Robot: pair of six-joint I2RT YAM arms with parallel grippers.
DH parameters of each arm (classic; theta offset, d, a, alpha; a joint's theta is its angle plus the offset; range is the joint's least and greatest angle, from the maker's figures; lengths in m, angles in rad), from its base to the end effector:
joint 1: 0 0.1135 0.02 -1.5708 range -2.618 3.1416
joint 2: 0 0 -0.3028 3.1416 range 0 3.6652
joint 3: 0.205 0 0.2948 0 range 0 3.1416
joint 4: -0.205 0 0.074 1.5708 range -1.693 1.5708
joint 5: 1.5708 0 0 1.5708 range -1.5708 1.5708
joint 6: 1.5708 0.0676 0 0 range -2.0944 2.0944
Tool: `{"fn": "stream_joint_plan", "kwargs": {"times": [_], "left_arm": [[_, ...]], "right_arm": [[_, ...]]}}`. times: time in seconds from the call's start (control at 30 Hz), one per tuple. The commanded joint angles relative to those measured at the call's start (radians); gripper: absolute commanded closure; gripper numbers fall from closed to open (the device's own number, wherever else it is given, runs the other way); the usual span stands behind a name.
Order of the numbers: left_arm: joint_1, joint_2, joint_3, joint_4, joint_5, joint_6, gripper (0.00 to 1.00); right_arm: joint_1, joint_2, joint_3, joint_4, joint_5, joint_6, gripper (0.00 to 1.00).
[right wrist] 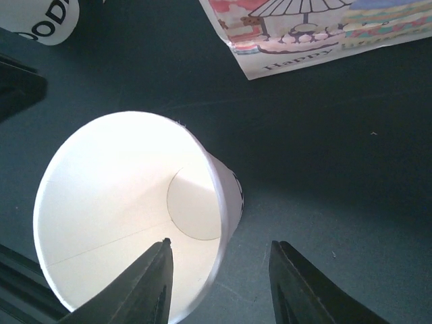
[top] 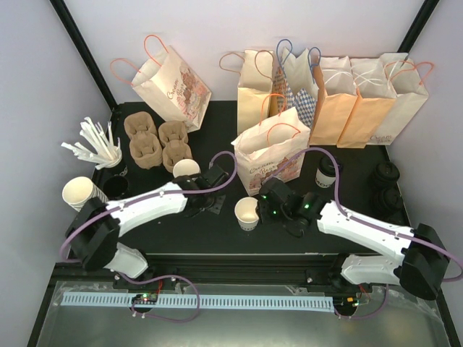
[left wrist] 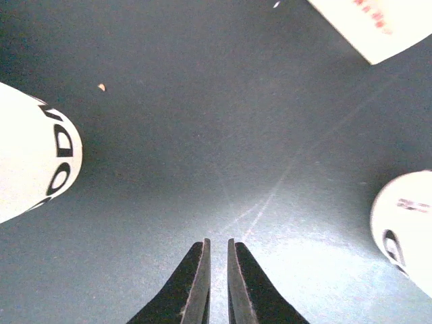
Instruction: Pack the takeout coffee
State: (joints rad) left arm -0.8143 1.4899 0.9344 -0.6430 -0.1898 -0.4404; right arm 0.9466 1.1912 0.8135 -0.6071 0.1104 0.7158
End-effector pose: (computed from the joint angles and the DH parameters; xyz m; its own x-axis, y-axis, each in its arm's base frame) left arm 0.2313 -0.2265 0.1833 -0.8627 0.3042 -0.4040 0.3309 0.9437 0.0039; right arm 0.1675 0.2198 0.2265 -0.8733 -0.0965 -0.4775 -0.2621 0.9193 0.2936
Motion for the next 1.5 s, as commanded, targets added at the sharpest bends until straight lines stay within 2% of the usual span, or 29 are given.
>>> {"fn": "stream_joint_plan", "kwargs": {"times": [0.0,0.1,0.23,0.33,0.63,0.73,0.93,1.27,1.47], "left_arm": [[-0.009,-0.115,0.030,-0.026,0.046,0.002,0.89],[-0.009,-0.192,-0.006,0.023,0.091,0.030,0.88],[-0.010,-0.300,-0.062,0.087,0.125,0.052,0.87],[-0.009,-0.364,-0.092,0.122,0.141,0.061,0.85],[-0.009,-0.436,-0.126,0.157,0.160,0.066,0.81],[-0.009,-0.441,-0.135,0.171,0.187,0.053,0.75],[-0.009,-0.452,-0.183,0.245,0.322,0.018,0.67],[-0.009,-0.403,-0.226,0.300,0.431,-0.001,0.68],[-0.009,-0.385,-0.222,0.303,0.444,0.003,0.68]], "right_arm": [[-0.003,0.026,0.032,-0.018,-0.001,-0.011,0.58],[-0.003,0.031,0.034,-0.017,-0.001,-0.010,0.62],[-0.004,0.027,0.052,-0.039,0.020,-0.016,0.81],[-0.004,0.014,0.065,-0.069,0.051,-0.017,0.88],[-0.005,-0.021,0.091,-0.129,0.115,-0.018,0.89],[-0.005,-0.012,0.093,-0.121,0.102,-0.021,0.79],[-0.006,0.016,0.097,-0.087,0.054,-0.032,0.71],[-0.006,0.089,0.123,-0.079,0.037,-0.058,0.72],[-0.005,0.116,0.143,-0.102,0.051,-0.068,0.80]]}}
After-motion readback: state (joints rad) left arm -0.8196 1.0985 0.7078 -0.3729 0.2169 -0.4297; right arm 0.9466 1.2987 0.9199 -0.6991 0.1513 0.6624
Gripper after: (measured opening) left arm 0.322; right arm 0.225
